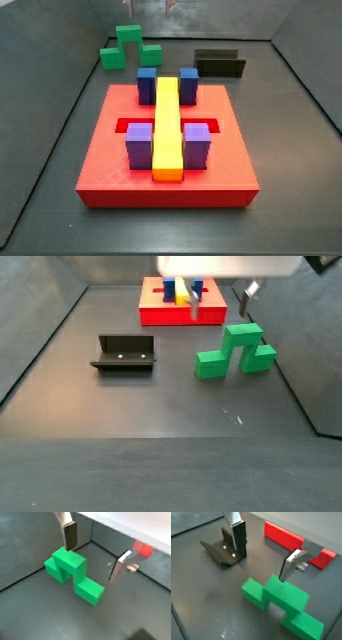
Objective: Pick up the green object. Move up. Move to above the board. Insert the green object.
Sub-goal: Pick up the green object.
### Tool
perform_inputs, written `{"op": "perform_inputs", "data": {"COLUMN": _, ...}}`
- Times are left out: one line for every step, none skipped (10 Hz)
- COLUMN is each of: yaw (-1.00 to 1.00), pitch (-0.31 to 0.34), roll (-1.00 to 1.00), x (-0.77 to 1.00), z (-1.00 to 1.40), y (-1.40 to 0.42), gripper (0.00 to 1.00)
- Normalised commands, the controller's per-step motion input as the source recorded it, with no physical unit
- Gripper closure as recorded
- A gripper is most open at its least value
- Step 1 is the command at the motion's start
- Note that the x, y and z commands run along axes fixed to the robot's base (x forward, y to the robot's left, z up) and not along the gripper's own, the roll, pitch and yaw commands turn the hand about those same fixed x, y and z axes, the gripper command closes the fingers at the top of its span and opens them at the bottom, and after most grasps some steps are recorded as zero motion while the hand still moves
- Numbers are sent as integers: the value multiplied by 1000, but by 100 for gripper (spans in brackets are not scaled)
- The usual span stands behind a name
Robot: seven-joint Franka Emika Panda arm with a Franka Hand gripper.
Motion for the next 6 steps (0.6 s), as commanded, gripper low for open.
{"op": "perform_inputs", "data": {"yaw": 214, "pitch": -27, "roll": 90, "x": -337, "z": -226, "y": 3, "gripper": 0}}
{"op": "perform_inputs", "data": {"yaw": 214, "pitch": 0, "roll": 63, "x": -303, "z": -57, "y": 0, "gripper": 0}}
{"op": "perform_inputs", "data": {"yaw": 166, "pitch": 0, "roll": 7, "x": -323, "z": 0, "y": 0, "gripper": 0}}
{"op": "perform_inputs", "data": {"yaw": 146, "pitch": -11, "roll": 16, "x": -286, "z": -74, "y": 0, "gripper": 0}}
{"op": "perform_inputs", "data": {"yaw": 97, "pitch": -19, "roll": 17, "x": -286, "z": -114, "y": 0, "gripper": 0}}
{"op": "perform_inputs", "data": {"yaw": 83, "pitch": -26, "roll": 6, "x": -243, "z": -83, "y": 0, "gripper": 0}}
